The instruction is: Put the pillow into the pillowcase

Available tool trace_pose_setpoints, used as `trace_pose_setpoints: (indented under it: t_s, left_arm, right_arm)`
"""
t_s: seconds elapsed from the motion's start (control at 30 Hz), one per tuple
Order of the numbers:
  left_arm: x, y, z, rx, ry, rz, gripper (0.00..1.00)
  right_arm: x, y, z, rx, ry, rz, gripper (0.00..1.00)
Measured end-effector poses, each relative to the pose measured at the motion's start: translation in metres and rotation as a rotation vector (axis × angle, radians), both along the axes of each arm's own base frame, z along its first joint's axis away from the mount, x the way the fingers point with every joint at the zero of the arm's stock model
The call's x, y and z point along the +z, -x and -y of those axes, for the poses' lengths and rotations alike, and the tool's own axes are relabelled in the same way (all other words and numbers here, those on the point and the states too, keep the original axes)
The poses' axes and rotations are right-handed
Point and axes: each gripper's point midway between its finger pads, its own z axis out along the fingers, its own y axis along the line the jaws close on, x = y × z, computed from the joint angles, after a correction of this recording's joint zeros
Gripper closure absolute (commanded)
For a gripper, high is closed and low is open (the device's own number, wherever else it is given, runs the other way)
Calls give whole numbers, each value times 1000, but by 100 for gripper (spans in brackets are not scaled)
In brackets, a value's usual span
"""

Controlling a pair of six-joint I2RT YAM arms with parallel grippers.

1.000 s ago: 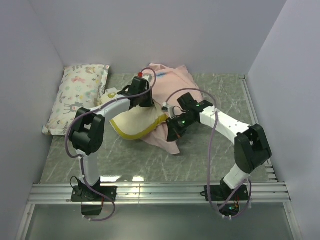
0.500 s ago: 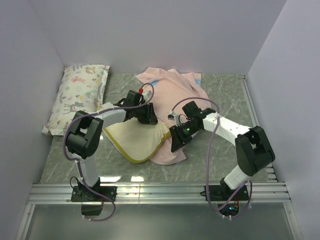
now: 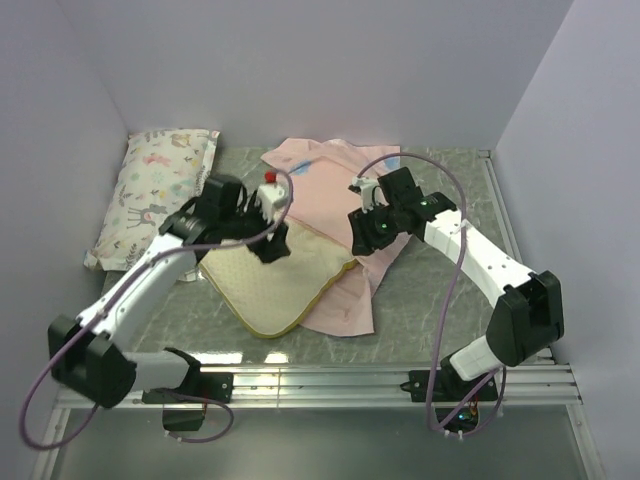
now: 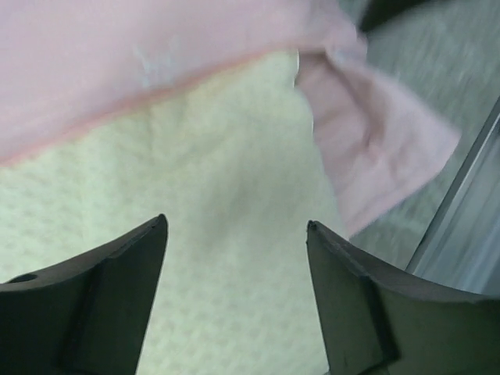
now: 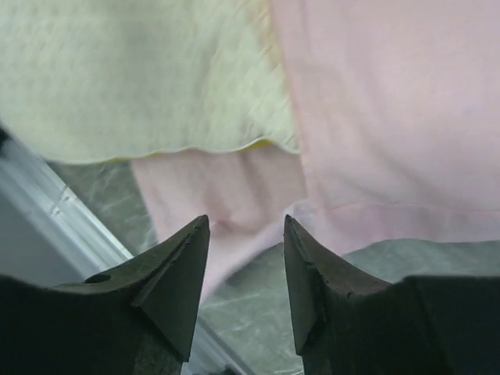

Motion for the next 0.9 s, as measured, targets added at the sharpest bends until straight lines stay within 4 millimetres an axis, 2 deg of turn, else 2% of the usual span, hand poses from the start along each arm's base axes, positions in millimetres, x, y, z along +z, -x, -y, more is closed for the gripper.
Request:
trace_pose_setpoints:
  t_s: [0.07, 0.17, 0.23, 0.3, 0.37, 0.47, 0.5, 0.57, 0.6, 0.7, 0.73, 0.8, 0.83, 0.9]
  left_arm:
    - [-21, 24, -18, -52, -71, 40, 20]
    - [-76, 59, -46, -120, -198, 29, 17]
    - [-108, 75, -60, -153, -269, -5, 16]
    - [-130, 82, -68, -175, -318, -19, 16]
    - [-135, 78, -67, -187, -336, 6, 17]
    - [-136, 68, -61, -190, -346, 47, 19]
    - [-137, 66, -59, -192, -349, 54, 20]
    - [-140, 61, -57, -187, -356, 67, 24]
    - [-141, 58, -57, -183, -359, 75, 26]
    - [-147, 55, -56, -172, -358, 95, 36]
    - [-148, 53, -56, -169, -354, 101, 47]
    - [-150, 52, -54, -159, -344, 103, 62]
    - [-151, 50, -53, -155, -339, 107, 77]
    - [-150, 47, -50, -142, -323, 111, 94]
  right_arm:
    - [1, -9, -2, -22, 40, 51, 39]
    - [-1, -21, -10, -33, 107, 108, 39]
    - [-4, -37, -23, -32, 144, 141, 39]
    - [-14, -51, -36, -30, 180, 156, 41]
    - [-33, -59, -41, -27, 226, 150, 45]
    - [-62, -61, -36, -24, 307, 117, 63]
    - [-69, -62, -34, -27, 329, 110, 79]
    - [-76, -64, -30, -32, 359, 108, 95]
    - [-76, -65, -29, -35, 365, 110, 97]
    - [-72, -66, -29, -47, 362, 120, 100]
    - [-70, -65, -30, -44, 355, 122, 100]
    - [-64, -60, -35, -31, 336, 122, 100]
    - [-60, -57, -39, -18, 316, 121, 100]
    - [-52, -48, -49, 11, 261, 106, 100]
